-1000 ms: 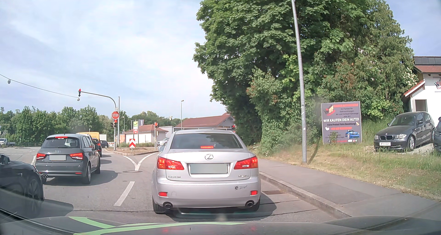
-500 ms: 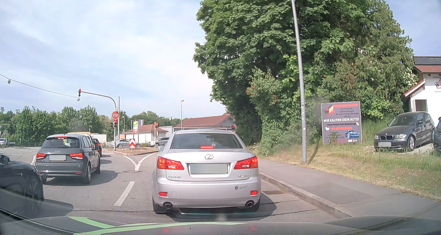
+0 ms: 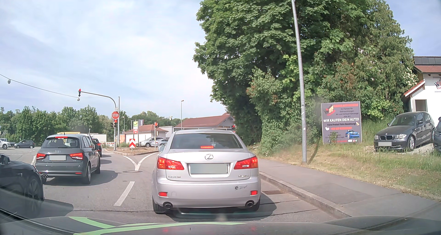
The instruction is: Follow the waypoints while adhering to traffic rules and regulations
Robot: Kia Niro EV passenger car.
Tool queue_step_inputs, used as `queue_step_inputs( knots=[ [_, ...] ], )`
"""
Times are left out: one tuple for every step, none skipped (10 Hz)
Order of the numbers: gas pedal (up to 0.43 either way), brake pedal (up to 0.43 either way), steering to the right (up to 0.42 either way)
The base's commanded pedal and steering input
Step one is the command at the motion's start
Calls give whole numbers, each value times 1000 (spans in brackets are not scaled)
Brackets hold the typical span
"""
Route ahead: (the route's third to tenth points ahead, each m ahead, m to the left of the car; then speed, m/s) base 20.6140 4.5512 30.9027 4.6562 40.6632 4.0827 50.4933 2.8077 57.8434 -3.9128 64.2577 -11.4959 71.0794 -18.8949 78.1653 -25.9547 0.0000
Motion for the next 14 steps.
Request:
queue_step_inputs(
  knots=[
    [0, 415, -114],
    [0, 415, -114],
    [0, 415, -114],
    [0, 421, -114],
    [0, 421, -114],
    [0, 415, -113],
    [0, 415, -113],
    [0, 415, -114],
    [0, 415, -113],
    [0, 415, -113],
    [0, 415, -113],
    [0, 415, -113],
    [0, 415, -114],
    [0, 415, -113]
  ],
)
